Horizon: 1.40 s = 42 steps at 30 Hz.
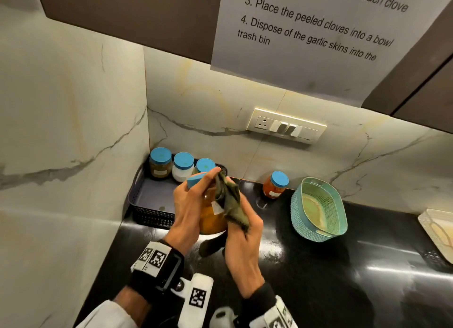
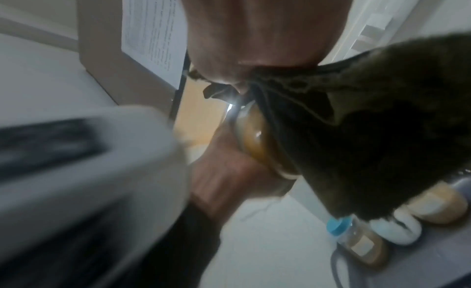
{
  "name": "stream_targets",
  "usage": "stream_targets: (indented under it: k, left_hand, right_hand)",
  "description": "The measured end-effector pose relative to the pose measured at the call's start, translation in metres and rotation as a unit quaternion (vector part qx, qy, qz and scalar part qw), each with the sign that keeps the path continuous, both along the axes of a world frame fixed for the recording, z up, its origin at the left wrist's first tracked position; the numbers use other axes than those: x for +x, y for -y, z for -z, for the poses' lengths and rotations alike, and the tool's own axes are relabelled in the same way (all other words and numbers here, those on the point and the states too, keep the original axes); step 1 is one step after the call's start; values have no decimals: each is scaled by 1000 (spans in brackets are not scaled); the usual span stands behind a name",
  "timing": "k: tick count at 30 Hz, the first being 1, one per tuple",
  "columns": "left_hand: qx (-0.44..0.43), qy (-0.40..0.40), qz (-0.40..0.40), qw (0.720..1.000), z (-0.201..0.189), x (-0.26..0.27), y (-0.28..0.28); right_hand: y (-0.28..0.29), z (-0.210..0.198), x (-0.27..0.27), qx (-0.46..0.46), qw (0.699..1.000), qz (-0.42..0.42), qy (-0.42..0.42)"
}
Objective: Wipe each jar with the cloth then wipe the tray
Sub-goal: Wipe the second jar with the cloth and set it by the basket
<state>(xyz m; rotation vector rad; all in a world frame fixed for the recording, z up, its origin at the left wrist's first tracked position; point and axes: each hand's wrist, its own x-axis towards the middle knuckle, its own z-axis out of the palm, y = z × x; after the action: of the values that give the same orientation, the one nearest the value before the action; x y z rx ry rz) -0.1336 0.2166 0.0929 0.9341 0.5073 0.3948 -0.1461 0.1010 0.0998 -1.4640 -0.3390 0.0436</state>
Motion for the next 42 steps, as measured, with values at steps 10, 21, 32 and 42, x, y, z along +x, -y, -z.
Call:
stream_targets:
  k: [10, 21, 32, 42]
  left_hand:
    - [32, 10, -8, 999, 0, -3, 1]
    - [-16, -16, -53, 998, 1, -2, 1]
    - [-37, -19, -31, 999, -5, -4, 9]
    - [-27, -6, -37, 999, -9, -2, 16]
  right_hand:
    - [-2, -6, 16, -17, 999, 2, -31]
    - [-8, 7, 2, -19, 999, -13, 25]
    - [-1, 5, 25, -10, 1000, -20, 7]
    - [1, 0, 25, -23, 1000, 2, 21]
